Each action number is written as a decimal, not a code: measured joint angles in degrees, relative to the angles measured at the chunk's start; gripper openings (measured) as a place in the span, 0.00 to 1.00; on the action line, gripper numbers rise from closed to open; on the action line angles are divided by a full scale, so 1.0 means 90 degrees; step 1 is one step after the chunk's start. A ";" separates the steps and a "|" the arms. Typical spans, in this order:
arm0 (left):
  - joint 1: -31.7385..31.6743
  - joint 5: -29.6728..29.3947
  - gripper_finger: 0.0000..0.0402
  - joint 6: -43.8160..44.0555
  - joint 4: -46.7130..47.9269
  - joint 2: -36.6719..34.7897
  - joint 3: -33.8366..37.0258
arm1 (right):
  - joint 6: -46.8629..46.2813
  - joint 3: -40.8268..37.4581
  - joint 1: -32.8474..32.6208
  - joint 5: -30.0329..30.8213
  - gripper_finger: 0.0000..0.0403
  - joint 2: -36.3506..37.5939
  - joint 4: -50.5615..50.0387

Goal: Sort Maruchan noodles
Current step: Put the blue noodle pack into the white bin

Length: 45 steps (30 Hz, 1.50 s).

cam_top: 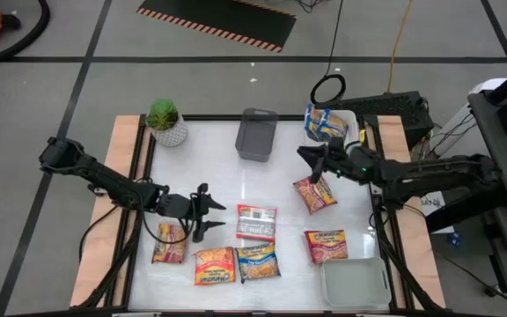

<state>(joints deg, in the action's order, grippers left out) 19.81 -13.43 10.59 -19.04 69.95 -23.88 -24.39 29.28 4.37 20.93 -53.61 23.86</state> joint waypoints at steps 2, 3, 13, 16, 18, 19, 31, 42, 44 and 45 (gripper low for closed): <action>0.0121 0.0007 0.59 0.0063 0.0329 -0.0029 -0.0085 | 0.0086 -0.0003 -0.0429 0.0000 0.15 -0.0022 0.0369; 0.0180 0.0012 0.59 0.0084 0.0527 -0.0026 -0.0171 | 0.0081 -0.0004 -0.0672 0.0002 0.15 -0.0038 0.0403; 0.0648 -0.0011 0.59 0.1037 0.2319 -0.0024 -0.1078 | -0.1470 0.0647 -0.2615 0.1729 0.15 -0.0532 -0.1189; 0.0897 -0.0002 0.59 0.1325 0.2336 -0.0024 -0.1107 | -0.2089 0.0777 -0.3368 0.1813 0.15 -0.1267 -0.1010; 0.1071 -0.0001 0.59 0.1397 0.2393 -0.0024 -0.1105 | -0.2623 0.0854 -0.3810 0.2012 0.15 -0.1805 -0.1142; 0.1151 -0.0003 0.59 0.1401 0.2433 -0.0024 -0.1105 | -0.2815 0.0953 -0.3935 0.2020 0.15 -0.2056 -0.1156; 0.1540 -0.0171 0.59 0.1834 0.2483 -0.0024 -0.1103 | -0.3121 0.3987 -0.4110 0.1764 0.15 -0.4270 -0.3442; 0.1738 -0.0185 0.59 0.1839 0.2483 -0.0024 -0.1098 | -0.2359 0.6334 -0.4141 0.0105 0.10 -0.6156 -0.5002; 0.1778 -0.0185 0.59 0.1844 0.2481 -0.0024 -0.1098 | -0.2576 0.6385 -0.4164 -0.0161 0.09 -0.6216 -0.5017; 0.1797 -0.0185 0.59 0.1850 0.2481 -0.0024 -0.1098 | -0.2743 0.6386 -0.4172 -0.0285 0.08 -0.6211 -0.5046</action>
<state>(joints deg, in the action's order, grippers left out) 35.98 -15.09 27.24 3.29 69.73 -33.76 -49.08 86.75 -33.18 18.36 -109.51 -21.55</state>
